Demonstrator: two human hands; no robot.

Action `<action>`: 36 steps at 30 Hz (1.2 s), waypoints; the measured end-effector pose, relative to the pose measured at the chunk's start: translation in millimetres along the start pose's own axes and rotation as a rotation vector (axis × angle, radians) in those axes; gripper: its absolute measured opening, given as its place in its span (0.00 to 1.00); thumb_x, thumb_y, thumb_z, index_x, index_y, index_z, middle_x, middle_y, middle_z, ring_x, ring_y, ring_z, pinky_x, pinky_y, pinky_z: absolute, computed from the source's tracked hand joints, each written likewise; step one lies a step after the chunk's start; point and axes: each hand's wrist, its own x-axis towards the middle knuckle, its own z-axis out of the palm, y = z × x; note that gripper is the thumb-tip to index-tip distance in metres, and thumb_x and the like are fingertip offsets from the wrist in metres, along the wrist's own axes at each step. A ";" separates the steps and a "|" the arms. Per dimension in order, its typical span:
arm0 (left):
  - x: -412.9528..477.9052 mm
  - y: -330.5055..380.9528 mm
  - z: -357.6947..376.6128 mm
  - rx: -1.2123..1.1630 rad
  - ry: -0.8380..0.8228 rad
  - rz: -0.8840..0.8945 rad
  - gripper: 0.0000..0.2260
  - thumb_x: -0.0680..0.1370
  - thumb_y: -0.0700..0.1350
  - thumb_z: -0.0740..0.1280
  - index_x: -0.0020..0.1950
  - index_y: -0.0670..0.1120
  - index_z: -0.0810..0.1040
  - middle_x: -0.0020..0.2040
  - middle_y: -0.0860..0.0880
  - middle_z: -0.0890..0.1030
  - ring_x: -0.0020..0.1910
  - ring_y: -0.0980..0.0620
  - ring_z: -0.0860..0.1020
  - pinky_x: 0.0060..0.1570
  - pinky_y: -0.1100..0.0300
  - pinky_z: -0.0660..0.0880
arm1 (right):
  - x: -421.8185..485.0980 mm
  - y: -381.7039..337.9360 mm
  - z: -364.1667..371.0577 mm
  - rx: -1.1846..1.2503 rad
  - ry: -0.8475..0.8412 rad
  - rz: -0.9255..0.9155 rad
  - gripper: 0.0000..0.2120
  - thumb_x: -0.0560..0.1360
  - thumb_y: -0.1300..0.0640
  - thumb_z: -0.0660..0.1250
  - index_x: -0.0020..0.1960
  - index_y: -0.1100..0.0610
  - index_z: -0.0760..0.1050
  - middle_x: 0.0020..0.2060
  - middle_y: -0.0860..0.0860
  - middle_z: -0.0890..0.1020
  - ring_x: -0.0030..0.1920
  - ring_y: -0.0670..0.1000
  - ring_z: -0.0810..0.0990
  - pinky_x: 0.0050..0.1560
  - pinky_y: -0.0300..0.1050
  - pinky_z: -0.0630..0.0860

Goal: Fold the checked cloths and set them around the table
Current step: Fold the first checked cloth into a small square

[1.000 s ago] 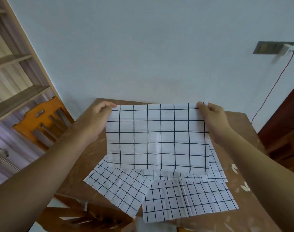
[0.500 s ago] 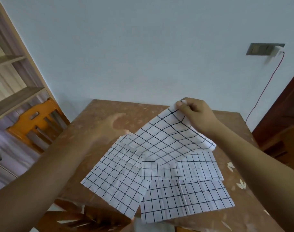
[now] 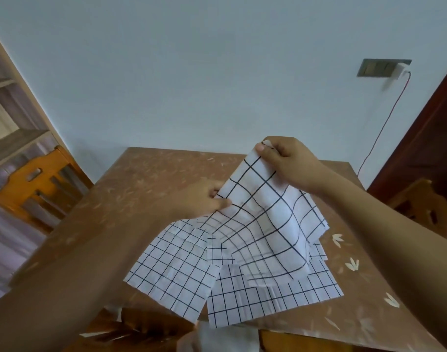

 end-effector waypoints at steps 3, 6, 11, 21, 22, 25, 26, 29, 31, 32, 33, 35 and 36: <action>-6.4 4.5 -1.3 -0.115 -0.076 -0.008 0.12 0.79 0.48 0.68 0.62 0.52 0.82 0.59 0.51 0.85 0.60 0.43 0.82 0.63 0.43 0.77 | 1.0 23.3 -2.6 0.060 0.115 0.145 0.21 0.83 0.47 0.64 0.41 0.64 0.71 0.32 0.51 0.70 0.31 0.45 0.68 0.34 0.42 0.66; -7.9 5.2 -5.2 -0.261 -0.108 -0.067 0.12 0.81 0.43 0.67 0.63 0.50 0.82 0.60 0.51 0.85 0.60 0.50 0.82 0.61 0.49 0.75 | -4.1 44.5 -0.9 0.117 0.177 0.274 0.18 0.82 0.45 0.65 0.46 0.59 0.79 0.35 0.54 0.79 0.35 0.47 0.75 0.35 0.41 0.70; -17.0 1.9 -20.0 -0.679 0.011 -0.180 0.19 0.71 0.46 0.76 0.61 0.48 0.82 0.58 0.43 0.85 0.58 0.45 0.83 0.66 0.41 0.75 | -31.9 84.6 42.4 0.239 0.233 0.648 0.23 0.82 0.39 0.60 0.68 0.54 0.72 0.60 0.51 0.79 0.57 0.54 0.78 0.53 0.51 0.74; -44.0 -17.3 -46.1 -1.074 0.234 -0.217 0.19 0.80 0.43 0.61 0.68 0.39 0.78 0.64 0.38 0.80 0.61 0.39 0.80 0.62 0.42 0.76 | -66.2 60.8 125.0 1.293 0.116 0.962 0.40 0.70 0.18 0.50 0.58 0.47 0.82 0.32 0.55 0.81 0.30 0.51 0.71 0.39 0.44 0.80; -45.7 -23.1 -47.5 -1.081 0.283 -0.237 0.18 0.81 0.43 0.60 0.67 0.38 0.79 0.63 0.38 0.80 0.61 0.38 0.79 0.63 0.41 0.75 | -61.5 54.3 121.5 1.365 0.112 0.944 0.37 0.70 0.18 0.50 0.55 0.43 0.82 0.26 0.49 0.74 0.25 0.47 0.69 0.32 0.36 0.73; -51.5 -34.9 -48.8 -1.067 0.388 -0.280 0.17 0.81 0.43 0.61 0.67 0.39 0.79 0.64 0.37 0.80 0.64 0.36 0.78 0.68 0.38 0.71 | -51.7 33.9 106.8 1.418 -0.012 0.716 0.39 0.78 0.27 0.52 0.60 0.58 0.83 0.50 0.54 0.88 0.47 0.51 0.88 0.47 0.47 0.84; -53.6 -37.3 -49.3 -1.060 0.405 -0.303 0.18 0.81 0.44 0.61 0.69 0.39 0.77 0.66 0.37 0.79 0.66 0.36 0.77 0.69 0.38 0.71 | -49.0 27.5 107.3 1.340 -0.043 0.620 0.31 0.81 0.34 0.56 0.65 0.59 0.80 0.58 0.57 0.86 0.58 0.57 0.86 0.57 0.54 0.83; -58.6 -45.9 -53.7 -0.997 0.459 -0.329 0.21 0.80 0.45 0.65 0.71 0.40 0.75 0.67 0.38 0.79 0.66 0.36 0.78 0.65 0.40 0.74 | -39.8 25.4 117.2 0.941 0.041 0.501 0.10 0.81 0.62 0.67 0.61 0.60 0.81 0.54 0.57 0.88 0.56 0.61 0.86 0.55 0.59 0.83; -61.2 -52.0 -59.1 -0.949 0.495 -0.337 0.22 0.78 0.44 0.67 0.71 0.39 0.74 0.68 0.35 0.78 0.67 0.34 0.77 0.65 0.38 0.74 | -34.2 21.8 117.8 0.880 0.127 0.489 0.10 0.80 0.67 0.68 0.58 0.60 0.82 0.49 0.57 0.88 0.49 0.58 0.87 0.47 0.54 0.85; -62.1 -54.7 -62.6 -0.910 0.513 -0.336 0.20 0.80 0.43 0.66 0.70 0.38 0.75 0.67 0.35 0.79 0.66 0.34 0.78 0.65 0.37 0.74 | -30.9 19.4 116.3 0.899 0.153 0.492 0.09 0.79 0.67 0.68 0.58 0.61 0.82 0.48 0.57 0.88 0.48 0.57 0.87 0.46 0.53 0.85; -63.1 -58.2 -66.5 -0.865 0.525 -0.335 0.16 0.81 0.42 0.65 0.68 0.38 0.77 0.64 0.35 0.81 0.64 0.35 0.79 0.64 0.38 0.75 | -26.4 19.5 116.2 0.910 0.163 0.495 0.08 0.79 0.67 0.69 0.57 0.61 0.83 0.49 0.57 0.88 0.49 0.58 0.87 0.48 0.54 0.84; -65.1 -65.1 -74.5 -0.772 0.533 -0.331 0.11 0.83 0.40 0.64 0.63 0.40 0.81 0.59 0.39 0.84 0.61 0.40 0.82 0.63 0.43 0.77 | -17.3 21.6 118.7 0.899 0.186 0.502 0.06 0.78 0.64 0.71 0.53 0.58 0.84 0.50 0.59 0.87 0.51 0.61 0.87 0.54 0.57 0.83; -66.1 -68.8 -78.7 -0.727 0.535 -0.325 0.09 0.82 0.40 0.65 0.60 0.40 0.82 0.58 0.41 0.85 0.60 0.43 0.83 0.62 0.46 0.77 | -13.3 19.6 119.5 0.879 0.203 0.498 0.04 0.76 0.62 0.73 0.50 0.57 0.85 0.47 0.60 0.86 0.50 0.61 0.86 0.56 0.59 0.82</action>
